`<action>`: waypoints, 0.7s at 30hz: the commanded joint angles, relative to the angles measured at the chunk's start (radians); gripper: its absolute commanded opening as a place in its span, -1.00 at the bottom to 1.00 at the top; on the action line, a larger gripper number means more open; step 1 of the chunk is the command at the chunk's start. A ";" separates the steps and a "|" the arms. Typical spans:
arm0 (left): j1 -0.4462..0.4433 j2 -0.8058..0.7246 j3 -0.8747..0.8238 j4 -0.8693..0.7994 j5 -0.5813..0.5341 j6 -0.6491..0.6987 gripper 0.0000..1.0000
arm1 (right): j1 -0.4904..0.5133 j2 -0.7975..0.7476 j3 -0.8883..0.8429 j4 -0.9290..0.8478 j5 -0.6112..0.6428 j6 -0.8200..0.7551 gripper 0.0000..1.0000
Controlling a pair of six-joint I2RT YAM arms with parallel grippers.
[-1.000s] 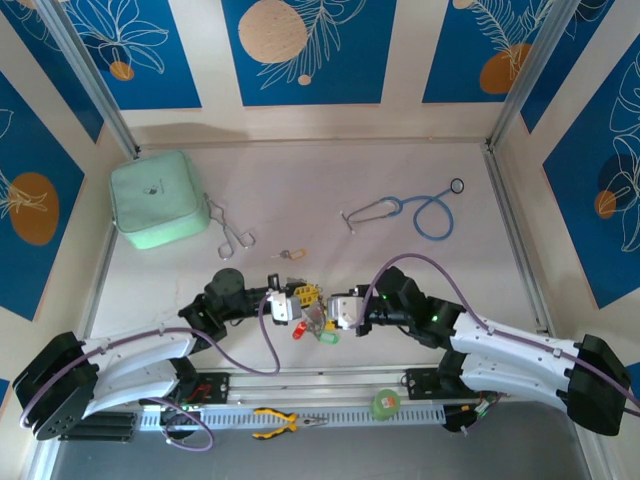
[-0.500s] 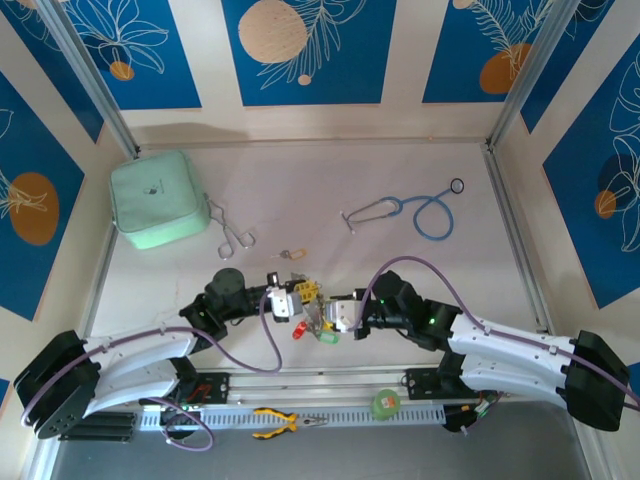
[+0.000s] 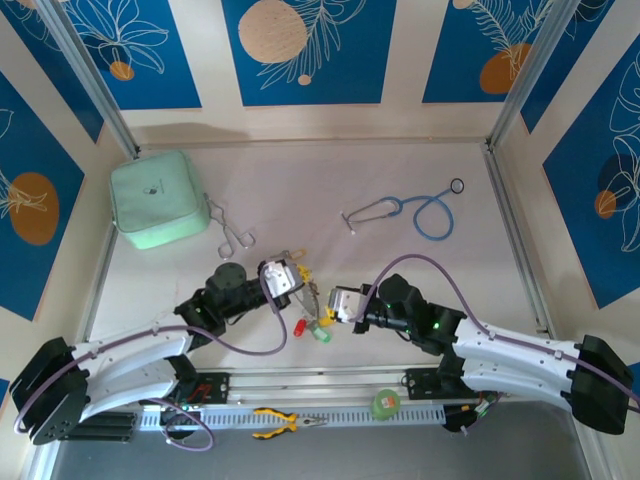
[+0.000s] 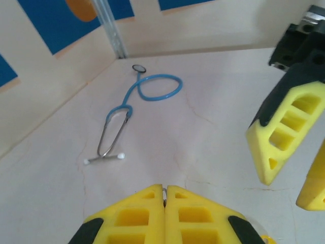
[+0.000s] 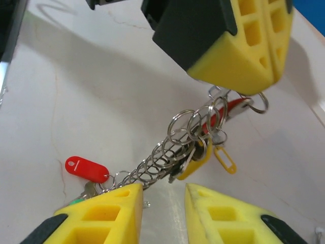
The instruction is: Put the keys on the keyring
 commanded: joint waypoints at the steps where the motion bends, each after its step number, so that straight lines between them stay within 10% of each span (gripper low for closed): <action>1: 0.003 -0.017 0.074 -0.131 -0.069 -0.110 -1.00 | 0.002 -0.014 0.023 -0.025 0.024 0.061 -0.42; 21: 0.001 0.009 0.132 -0.258 -0.114 -0.224 -1.00 | -0.026 0.225 0.159 0.055 -0.030 0.093 -0.34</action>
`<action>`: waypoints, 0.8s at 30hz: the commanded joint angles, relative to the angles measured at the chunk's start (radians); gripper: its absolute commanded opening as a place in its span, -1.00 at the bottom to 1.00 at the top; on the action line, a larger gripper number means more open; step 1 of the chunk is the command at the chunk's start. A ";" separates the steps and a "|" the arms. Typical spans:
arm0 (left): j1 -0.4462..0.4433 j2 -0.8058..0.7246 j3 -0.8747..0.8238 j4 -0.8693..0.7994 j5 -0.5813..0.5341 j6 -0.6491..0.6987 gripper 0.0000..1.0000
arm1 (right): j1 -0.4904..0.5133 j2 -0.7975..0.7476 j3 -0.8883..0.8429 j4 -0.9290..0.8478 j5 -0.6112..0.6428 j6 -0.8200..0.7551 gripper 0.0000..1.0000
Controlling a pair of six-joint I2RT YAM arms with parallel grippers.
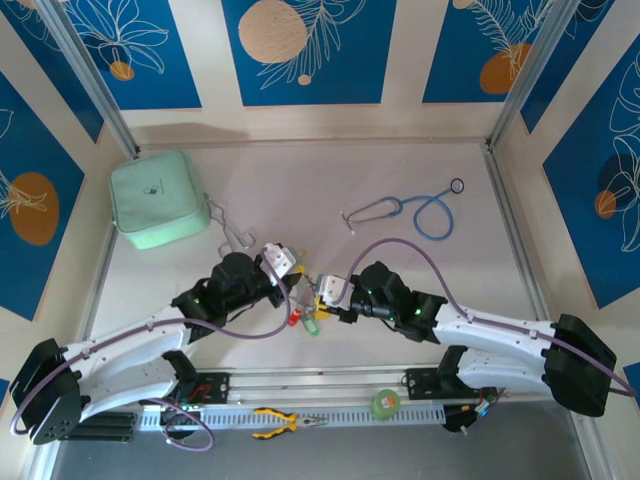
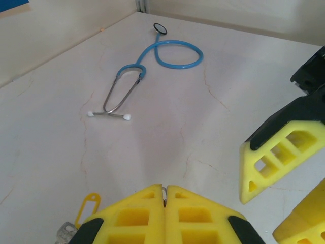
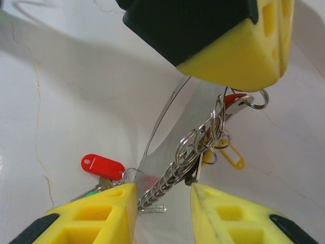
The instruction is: Put the keys on the keyring
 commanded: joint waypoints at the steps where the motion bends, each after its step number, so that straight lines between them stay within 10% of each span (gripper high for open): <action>1: 0.001 0.005 0.021 -0.018 -0.010 -0.025 -1.00 | -0.004 0.020 0.038 0.054 -0.029 0.020 -0.34; 24: 0.001 0.003 0.016 -0.016 -0.007 -0.029 -1.00 | 0.000 0.108 0.063 0.125 0.009 0.037 -0.64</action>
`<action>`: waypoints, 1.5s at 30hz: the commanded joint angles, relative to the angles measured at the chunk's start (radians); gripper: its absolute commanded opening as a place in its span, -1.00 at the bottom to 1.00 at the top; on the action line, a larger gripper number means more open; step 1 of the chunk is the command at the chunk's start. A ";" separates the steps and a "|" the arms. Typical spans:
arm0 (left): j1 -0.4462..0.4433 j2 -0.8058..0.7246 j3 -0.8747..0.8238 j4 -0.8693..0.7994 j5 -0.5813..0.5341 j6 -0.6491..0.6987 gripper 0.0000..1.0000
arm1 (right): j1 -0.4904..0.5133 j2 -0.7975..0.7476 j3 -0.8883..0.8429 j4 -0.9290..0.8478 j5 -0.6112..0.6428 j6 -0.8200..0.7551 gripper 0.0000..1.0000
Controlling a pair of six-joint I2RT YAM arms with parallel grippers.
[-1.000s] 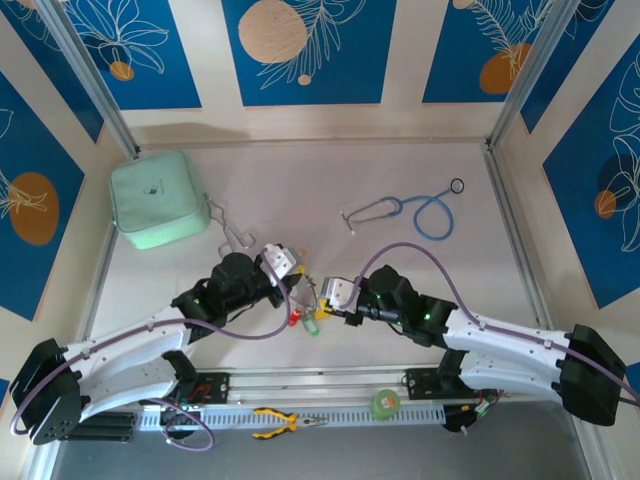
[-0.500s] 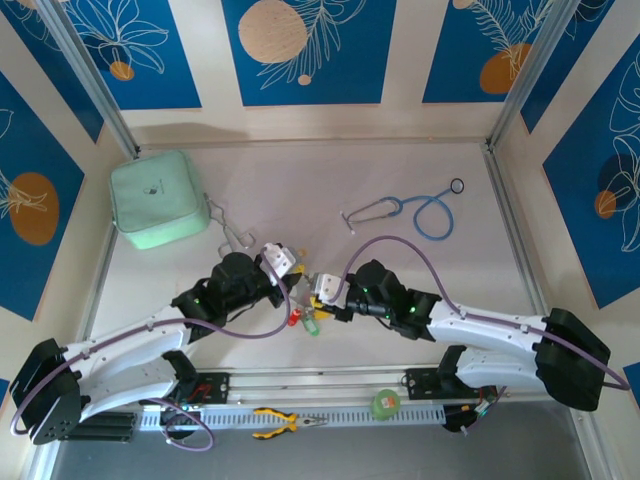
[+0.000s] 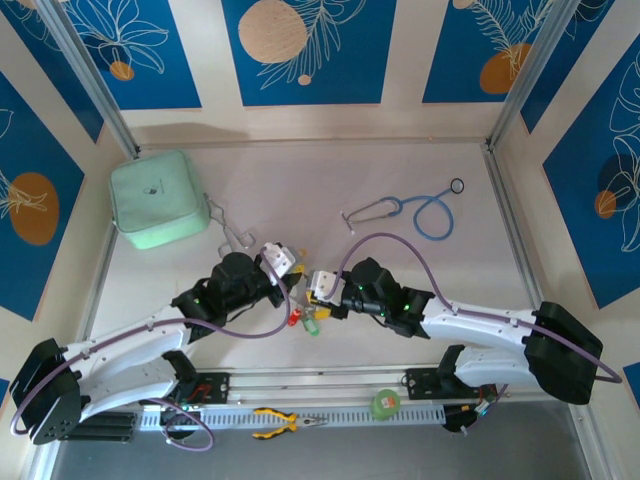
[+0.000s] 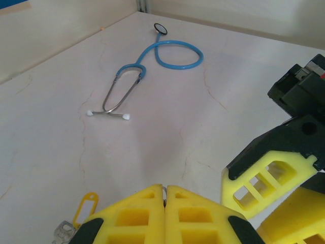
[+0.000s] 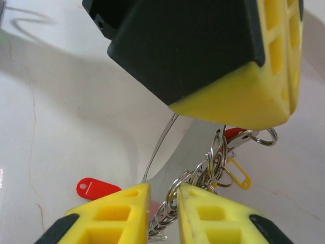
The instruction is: Put the keys on the keyring
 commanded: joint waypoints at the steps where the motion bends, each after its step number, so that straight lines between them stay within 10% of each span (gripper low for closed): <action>1: 0.001 0.002 0.016 -0.018 -0.008 -0.010 -1.00 | 0.000 -0.002 0.031 0.019 0.032 0.010 -0.68; 20: 0.002 0.007 0.024 -0.049 -0.006 0.015 -1.00 | -0.062 -0.068 0.052 -0.145 -0.106 -0.021 -1.00; 38: 0.004 -0.040 -0.038 0.019 0.040 0.072 -0.32 | -0.192 -0.010 0.125 -0.320 -0.333 -0.069 -1.00; 45: 0.006 -0.067 -0.109 -0.011 0.195 0.172 -0.58 | -0.221 0.032 0.136 -0.339 -0.361 -0.068 -1.00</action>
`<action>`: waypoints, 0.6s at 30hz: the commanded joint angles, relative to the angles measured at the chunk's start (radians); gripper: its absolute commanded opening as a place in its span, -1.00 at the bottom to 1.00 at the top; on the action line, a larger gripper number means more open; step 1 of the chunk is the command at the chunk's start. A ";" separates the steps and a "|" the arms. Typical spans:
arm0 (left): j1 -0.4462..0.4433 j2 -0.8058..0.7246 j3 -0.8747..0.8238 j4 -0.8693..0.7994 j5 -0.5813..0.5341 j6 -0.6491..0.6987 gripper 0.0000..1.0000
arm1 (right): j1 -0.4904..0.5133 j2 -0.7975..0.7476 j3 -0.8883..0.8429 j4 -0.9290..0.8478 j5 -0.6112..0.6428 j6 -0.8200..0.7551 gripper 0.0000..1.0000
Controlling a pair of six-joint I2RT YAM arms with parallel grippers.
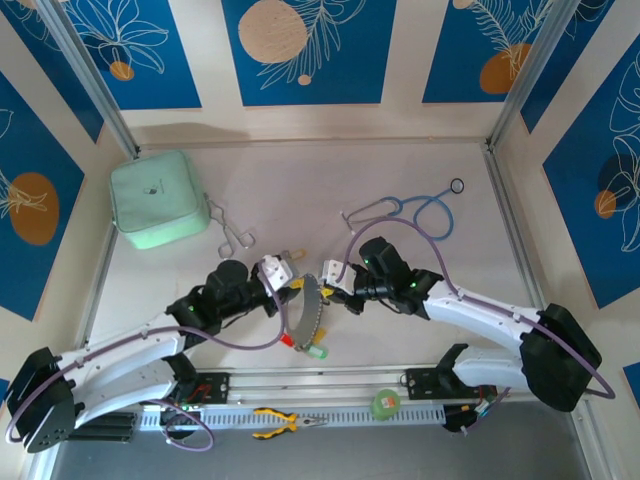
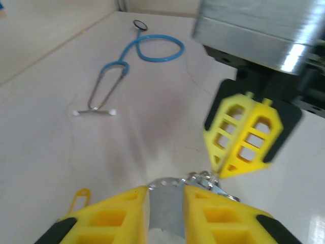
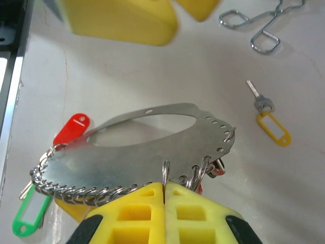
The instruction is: Put the keys on the keyring
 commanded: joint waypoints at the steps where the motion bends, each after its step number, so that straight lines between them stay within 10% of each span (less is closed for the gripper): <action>1: 0.006 0.008 -0.038 -0.003 0.131 0.083 -0.59 | -0.009 0.010 0.040 -0.013 -0.057 -0.007 -1.00; 18: 0.006 0.290 -0.048 0.268 0.232 0.243 -0.55 | 0.016 -0.001 0.013 0.025 -0.089 -0.036 -1.00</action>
